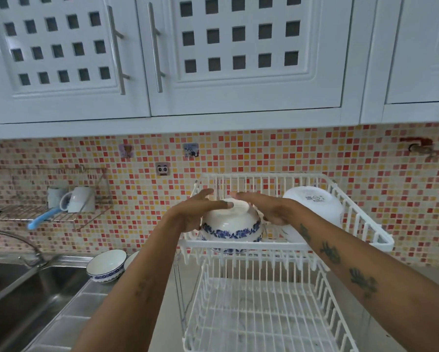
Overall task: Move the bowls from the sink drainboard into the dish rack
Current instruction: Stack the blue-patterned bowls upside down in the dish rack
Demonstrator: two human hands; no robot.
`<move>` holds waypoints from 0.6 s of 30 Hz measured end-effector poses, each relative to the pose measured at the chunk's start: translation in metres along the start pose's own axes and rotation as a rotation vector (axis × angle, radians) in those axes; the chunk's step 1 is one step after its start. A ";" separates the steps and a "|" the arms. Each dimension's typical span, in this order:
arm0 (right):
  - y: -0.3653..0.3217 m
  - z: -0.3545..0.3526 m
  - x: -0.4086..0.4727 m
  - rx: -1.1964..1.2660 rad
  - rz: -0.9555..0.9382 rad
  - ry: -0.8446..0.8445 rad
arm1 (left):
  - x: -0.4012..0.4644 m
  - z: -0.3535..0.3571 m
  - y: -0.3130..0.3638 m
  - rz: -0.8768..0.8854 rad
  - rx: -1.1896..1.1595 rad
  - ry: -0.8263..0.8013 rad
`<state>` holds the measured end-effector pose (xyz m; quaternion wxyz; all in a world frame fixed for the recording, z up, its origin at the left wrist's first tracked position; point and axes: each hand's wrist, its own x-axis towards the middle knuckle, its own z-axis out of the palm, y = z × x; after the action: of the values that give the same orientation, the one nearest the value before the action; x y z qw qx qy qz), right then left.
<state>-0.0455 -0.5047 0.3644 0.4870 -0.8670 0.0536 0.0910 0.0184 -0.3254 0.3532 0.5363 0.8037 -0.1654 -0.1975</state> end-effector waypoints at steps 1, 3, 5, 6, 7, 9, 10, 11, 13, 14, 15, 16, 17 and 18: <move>-0.002 0.001 0.003 0.020 0.001 0.016 | 0.003 0.001 0.002 -0.014 -0.029 0.023; -0.004 0.010 0.010 -0.015 0.025 0.053 | 0.004 0.008 0.001 -0.041 0.013 0.044; 0.001 0.016 0.022 -0.130 0.004 0.109 | 0.008 0.016 -0.004 -0.024 0.016 0.065; 0.003 0.017 0.026 -0.207 -0.002 0.130 | 0.009 0.020 -0.007 -0.007 0.047 0.089; 0.005 0.016 0.028 -0.269 -0.010 0.139 | 0.009 0.023 -0.009 0.010 0.084 0.110; 0.007 0.014 0.029 -0.318 -0.021 0.142 | 0.015 0.023 -0.012 0.030 0.124 0.120; 0.007 0.014 0.030 -0.327 -0.024 0.150 | 0.017 0.022 -0.013 0.035 0.130 0.115; 0.008 0.014 0.031 -0.346 -0.023 0.163 | 0.018 0.022 -0.013 0.042 0.135 0.116; 0.009 0.016 0.035 -0.394 -0.024 0.193 | 0.016 0.021 -0.014 0.057 0.178 0.135; 0.009 0.018 0.035 -0.408 -0.023 0.217 | 0.015 0.022 -0.015 0.061 0.204 0.150; 0.008 0.021 0.034 -0.433 -0.028 0.246 | 0.013 0.023 -0.015 0.070 0.231 0.168; 0.006 0.023 0.032 -0.463 -0.033 0.283 | 0.010 0.023 -0.015 0.087 0.257 0.192; 0.004 0.025 0.028 -0.494 -0.044 0.324 | 0.007 0.022 -0.014 0.118 0.279 0.227; 0.001 0.027 0.025 -0.519 -0.070 0.368 | 0.002 0.020 -0.013 0.160 0.273 0.274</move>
<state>-0.0242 -0.4823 0.3444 0.2346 -0.9655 0.0861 -0.0736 0.0111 -0.3380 0.3341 0.4537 0.8727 -0.1793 -0.0188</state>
